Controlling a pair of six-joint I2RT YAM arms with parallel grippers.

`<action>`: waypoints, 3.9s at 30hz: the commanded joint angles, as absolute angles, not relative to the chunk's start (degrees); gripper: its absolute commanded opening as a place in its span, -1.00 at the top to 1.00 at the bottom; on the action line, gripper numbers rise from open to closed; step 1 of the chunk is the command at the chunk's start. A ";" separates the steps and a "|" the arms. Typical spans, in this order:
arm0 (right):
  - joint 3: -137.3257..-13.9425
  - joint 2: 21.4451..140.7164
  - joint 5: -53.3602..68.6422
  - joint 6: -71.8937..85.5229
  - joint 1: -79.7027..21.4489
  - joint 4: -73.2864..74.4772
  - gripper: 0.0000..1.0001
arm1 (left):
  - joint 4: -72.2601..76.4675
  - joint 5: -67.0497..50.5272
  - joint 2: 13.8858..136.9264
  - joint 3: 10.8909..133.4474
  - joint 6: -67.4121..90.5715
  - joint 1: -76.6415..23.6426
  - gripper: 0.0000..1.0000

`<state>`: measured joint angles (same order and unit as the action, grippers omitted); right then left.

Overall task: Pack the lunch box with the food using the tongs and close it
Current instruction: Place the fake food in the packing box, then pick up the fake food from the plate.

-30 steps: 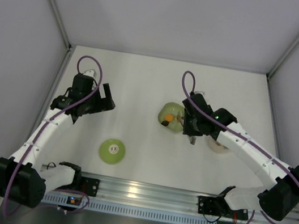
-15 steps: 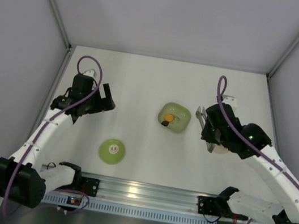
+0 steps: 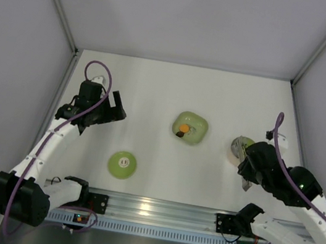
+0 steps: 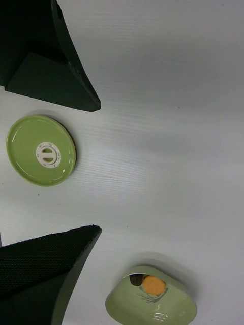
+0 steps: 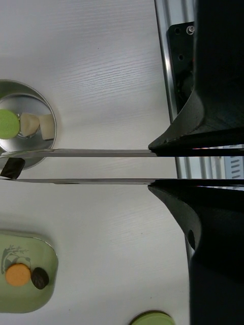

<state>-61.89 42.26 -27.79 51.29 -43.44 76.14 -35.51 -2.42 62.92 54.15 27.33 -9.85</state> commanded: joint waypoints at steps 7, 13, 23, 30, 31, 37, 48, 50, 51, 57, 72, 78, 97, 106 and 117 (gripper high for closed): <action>-59.33 42.45 -33.31 55.81 -43.51 85.08 0.46 | -32.26 -2.99 63.19 54.32 27.51 -10.20 -0.98; -58.19 43.42 -35.16 56.07 -43.59 84.03 0.39 | -32.52 -2.46 63.02 54.23 27.51 -10.37 -0.98; -56.95 44.47 -34.98 55.11 -43.51 82.00 0.14 | -32.52 -2.29 63.19 54.32 27.42 -10.37 -0.98; -61.00 46.31 -34.63 52.21 -43.51 80.69 0.14 | -32.52 -2.29 63.28 54.40 27.33 -10.37 -0.98; -63.00 47.01 -34.72 50.81 -43.59 80.34 0.14 | -32.52 -2.29 63.37 54.40 27.33 -10.37 -0.98; -69.34 52.90 -30.86 43.35 -43.59 72.52 0.15 | -32.70 -1.85 63.02 54.40 27.25 -10.37 -0.98; -74.44 68.81 -18.65 34.98 -43.59 53.18 0.21 | -32.70 -1.58 63.11 54.23 27.25 -10.37 -0.98; -74.88 71.88 -17.50 34.19 -43.59 50.29 0.21 | -32.70 -1.58 63.11 54.32 27.16 -10.37 -0.98; -75.32 72.94 -16.27 34.02 -43.59 49.49 0.21 | -32.70 -1.50 63.11 54.32 27.16 -10.37 -0.98; -75.50 80.41 -11.61 32.87 -43.59 43.78 0.22 | -32.69 -1.41 63.28 54.32 27.16 -10.37 -0.98; -76.46 87.71 -14.41 32.87 -45.09 42.89 0.20 | -32.78 -1.49 63.02 54.14 27.16 -10.37 -0.98; -77.25 88.07 -16.26 32.78 -46.14 44.73 0.17 | -32.78 -1.67 63.02 54.14 27.16 -10.37 -0.98; -75.06 88.24 -16.61 32.34 -46.84 46.05 0.13 | -32.70 -1.67 63.02 54.14 27.16 -10.37 -0.98; -72.51 87.37 -16.70 32.25 -46.85 46.67 0.12 | -32.70 -1.58 63.11 54.14 27.16 -10.37 -0.98; -70.49 86.40 -15.47 32.17 -47.11 46.49 0.14 | -32.70 -1.41 63.11 54.14 27.25 -10.37 -0.98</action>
